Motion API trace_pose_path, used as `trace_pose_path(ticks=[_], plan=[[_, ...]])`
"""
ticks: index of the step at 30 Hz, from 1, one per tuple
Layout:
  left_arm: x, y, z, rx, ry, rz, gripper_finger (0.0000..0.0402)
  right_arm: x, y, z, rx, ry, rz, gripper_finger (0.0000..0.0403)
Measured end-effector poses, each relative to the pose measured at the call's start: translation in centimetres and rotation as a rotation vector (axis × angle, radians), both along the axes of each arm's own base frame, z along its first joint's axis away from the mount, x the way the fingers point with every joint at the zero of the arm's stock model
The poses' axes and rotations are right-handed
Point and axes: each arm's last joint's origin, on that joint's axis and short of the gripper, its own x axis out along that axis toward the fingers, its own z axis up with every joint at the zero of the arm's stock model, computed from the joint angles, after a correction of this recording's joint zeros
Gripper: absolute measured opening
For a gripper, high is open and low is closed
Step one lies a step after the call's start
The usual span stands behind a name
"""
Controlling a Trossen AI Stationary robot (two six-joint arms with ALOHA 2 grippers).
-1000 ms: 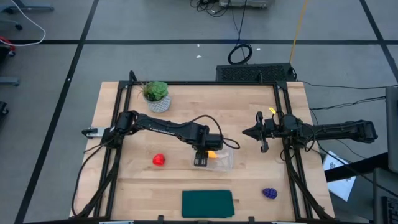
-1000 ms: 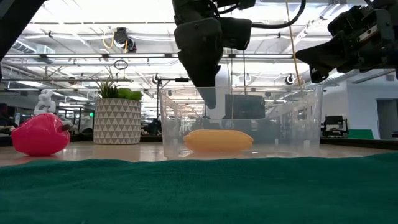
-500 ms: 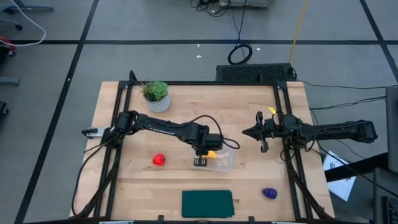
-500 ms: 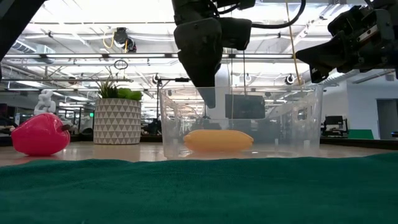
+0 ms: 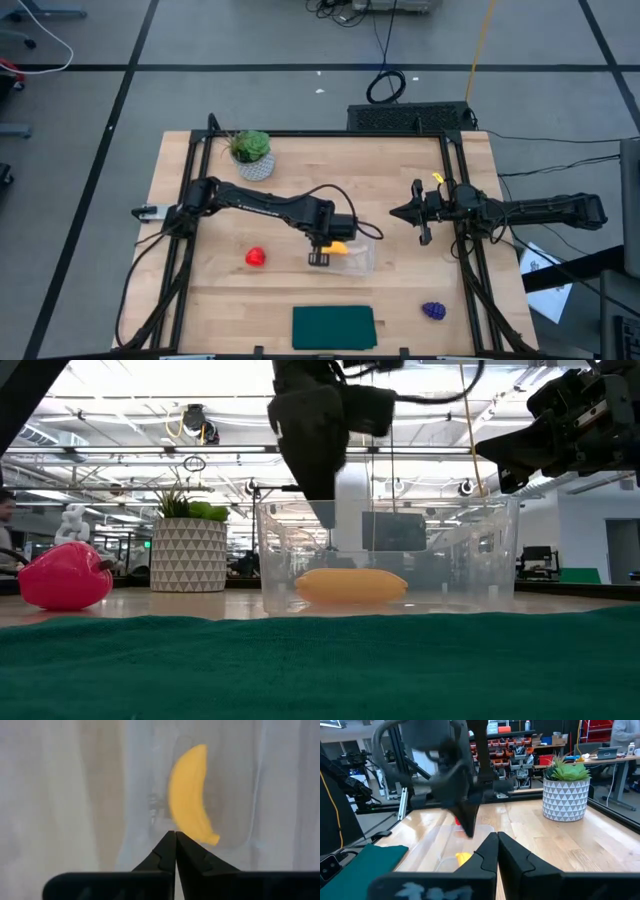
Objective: Pick and placing Produce into tupperware
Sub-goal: Put the grapes into the transparent bin
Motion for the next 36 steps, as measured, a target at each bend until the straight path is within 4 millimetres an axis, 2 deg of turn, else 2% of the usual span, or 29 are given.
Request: trace_pose_path(ticks=[7, 11, 16, 26, 36], plan=[[-1.7, 0.2, 4.0, 0.042, -0.081, 0.010, 0.0005, 0.0, 0.0, 0.0, 0.000, 0.000, 0.000, 0.0000], [-2.5, 0.4, 5.6, 0.040, -0.116, 0.010, 0.0004, 0.0, 0.0, 0.0, 0.000, 0.000, 0.000, 0.0000], [-2.9, 0.6, 6.3, 0.042, -0.118, 0.005, 0.0004, 0.0, 0.0, 0.0, 0.000, 0.000, -0.001, 0.0000], [-3.1, 0.4, 6.1, -0.014, -0.087, 0.007, 0.0006, 0.0, 0.0, 0.0, 0.000, 0.000, 0.000, 0.0000], [-4.8, 0.7, 7.7, 0.017, -0.054, 0.024, 0.0011, 0.0, 0.0, 0.0, 0.000, 0.000, 0.000, 0.0000]])
